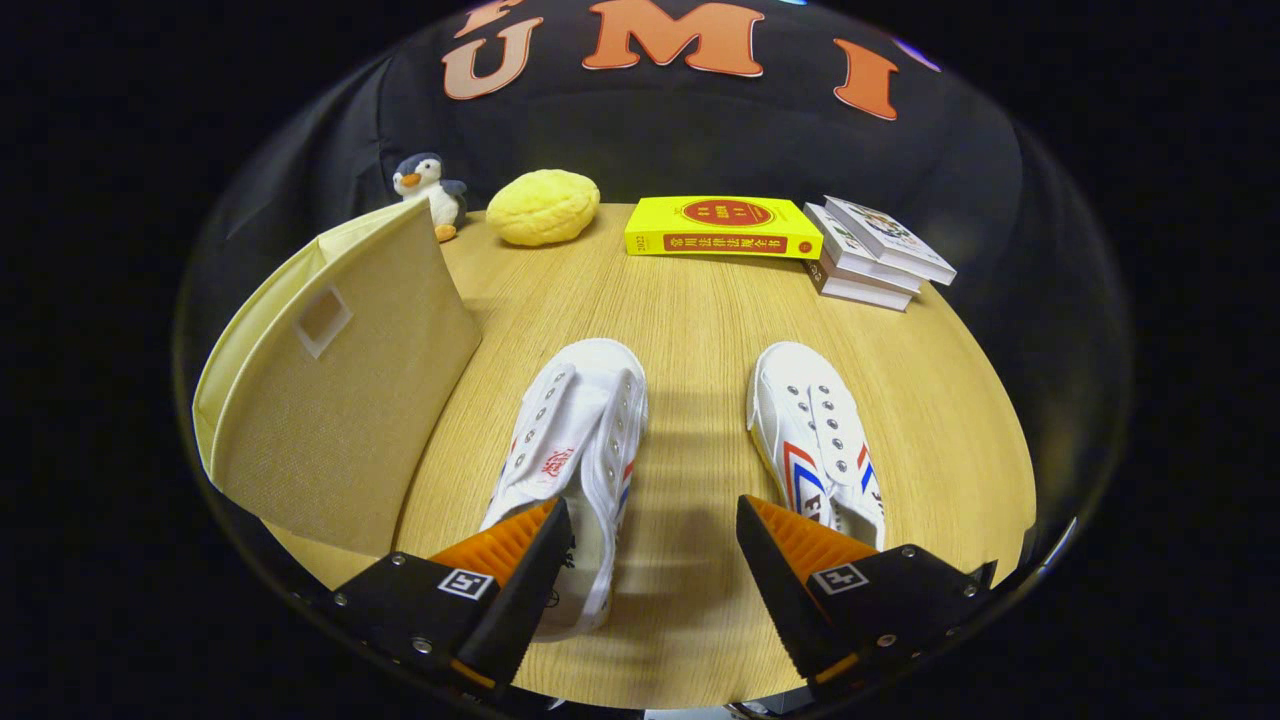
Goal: Open the storage box then place both shoes into the box .Put the left shoe in first, then the right shoe, with the right side of both shoes facing outward in a uniform manner.
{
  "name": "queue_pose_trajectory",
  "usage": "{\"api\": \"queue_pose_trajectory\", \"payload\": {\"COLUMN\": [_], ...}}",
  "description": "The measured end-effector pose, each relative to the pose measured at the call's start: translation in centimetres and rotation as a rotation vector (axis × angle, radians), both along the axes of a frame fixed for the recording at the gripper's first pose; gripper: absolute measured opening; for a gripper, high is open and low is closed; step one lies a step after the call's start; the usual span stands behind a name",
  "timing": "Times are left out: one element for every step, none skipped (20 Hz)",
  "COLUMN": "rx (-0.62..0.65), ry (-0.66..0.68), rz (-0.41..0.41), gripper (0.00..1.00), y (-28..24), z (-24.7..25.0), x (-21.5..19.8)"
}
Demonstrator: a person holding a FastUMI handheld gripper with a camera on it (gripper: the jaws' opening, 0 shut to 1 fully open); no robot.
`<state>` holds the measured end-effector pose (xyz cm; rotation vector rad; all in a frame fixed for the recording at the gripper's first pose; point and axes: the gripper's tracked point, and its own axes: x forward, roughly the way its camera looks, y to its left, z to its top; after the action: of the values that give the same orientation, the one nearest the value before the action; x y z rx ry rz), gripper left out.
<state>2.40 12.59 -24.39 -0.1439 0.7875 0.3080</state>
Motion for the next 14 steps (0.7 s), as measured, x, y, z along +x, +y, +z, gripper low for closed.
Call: {"api": "queue_pose_trajectory", "payload": {"rx": [0.009,0.016,0.019,0.022,0.032,0.037,0.037,0.038,0.054,0.069,0.057,0.038,0.051,0.072], "ry": [0.006,0.011,0.013,0.017,0.024,0.026,0.021,0.016,0.021,0.023,0.014,0.008,-0.003,-0.017], "rz": [0.001,0.000,0.001,0.002,0.010,0.013,0.015,0.022,0.039,0.037,0.025,0.000,0.003,0.018], "gripper": [0.98,0.97,0.94,0.92,0.86,0.82,0.74,0.68,0.56,0.49,0.28,0.22,0.02,0.01], "y": [0.4,0.8,1.0,1.3,1.7,1.9,2.1,2.4,3.0,3.5,3.1,2.5,3.0,3.2], "z": [-0.3,-0.6,-1.0,-1.4,-1.6,-1.9,-2.1,-2.3,-2.6,-2.4,-2.6,-2.9,-2.4,-2.3], "x": [0.2,0.6,0.9,1.2,1.3,1.4,1.9,2.1,2.2,2.2,2.4,2.8,2.6,2.8]}}
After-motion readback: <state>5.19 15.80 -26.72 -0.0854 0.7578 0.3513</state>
